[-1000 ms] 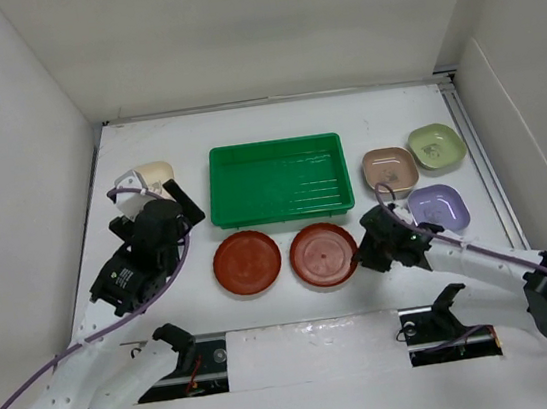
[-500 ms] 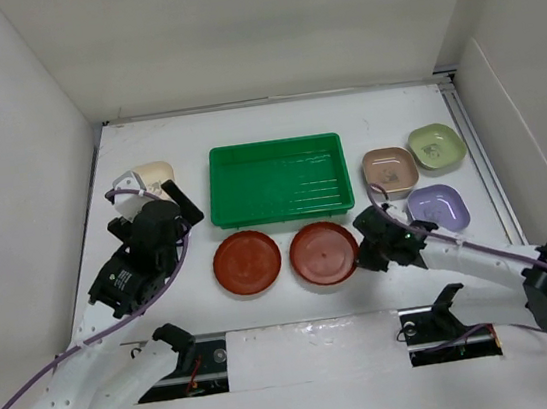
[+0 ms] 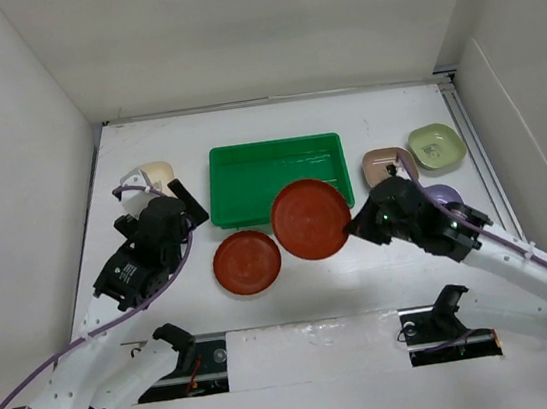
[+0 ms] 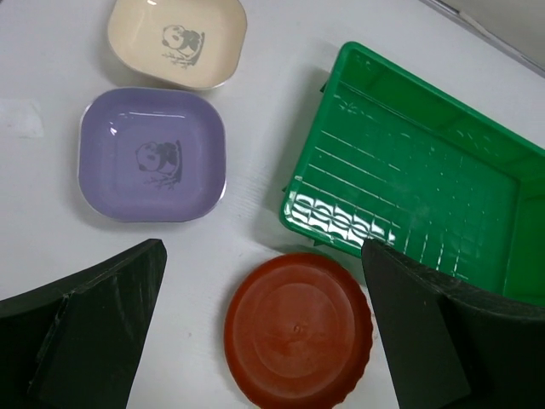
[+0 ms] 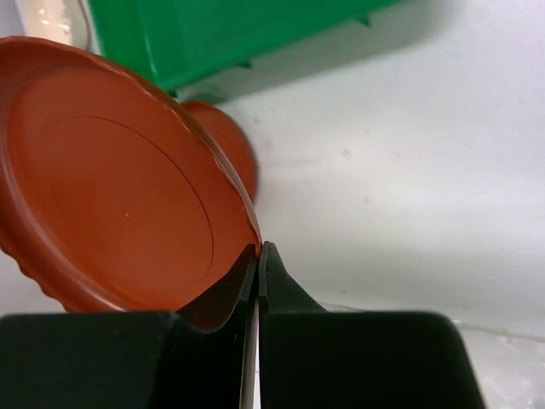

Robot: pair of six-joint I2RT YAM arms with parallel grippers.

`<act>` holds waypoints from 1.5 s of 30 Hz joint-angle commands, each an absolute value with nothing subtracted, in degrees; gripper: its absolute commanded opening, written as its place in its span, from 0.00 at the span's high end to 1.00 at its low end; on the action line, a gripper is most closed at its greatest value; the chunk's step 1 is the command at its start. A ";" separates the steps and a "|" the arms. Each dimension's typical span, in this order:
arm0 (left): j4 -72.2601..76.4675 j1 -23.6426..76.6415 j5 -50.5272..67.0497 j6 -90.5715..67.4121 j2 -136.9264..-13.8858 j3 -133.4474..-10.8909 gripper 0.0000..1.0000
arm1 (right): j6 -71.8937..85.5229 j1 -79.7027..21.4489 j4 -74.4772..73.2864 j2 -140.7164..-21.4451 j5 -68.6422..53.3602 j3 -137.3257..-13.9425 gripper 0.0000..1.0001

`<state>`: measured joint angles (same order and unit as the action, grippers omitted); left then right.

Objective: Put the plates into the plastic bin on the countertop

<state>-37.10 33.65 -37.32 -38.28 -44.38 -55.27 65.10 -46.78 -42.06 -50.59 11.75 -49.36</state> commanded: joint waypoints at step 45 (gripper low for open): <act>-31.56 35.86 -18.46 -67.41 -50.62 -31.20 0.07 | 34.11 -30.67 -29.18 -99.51 5.88 -88.78 0.00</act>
<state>-35.29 35.66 -17.98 -64.86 -49.30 -32.58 34.41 -28.21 -32.97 -108.51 2.11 -89.01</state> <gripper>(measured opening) 0.944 0.998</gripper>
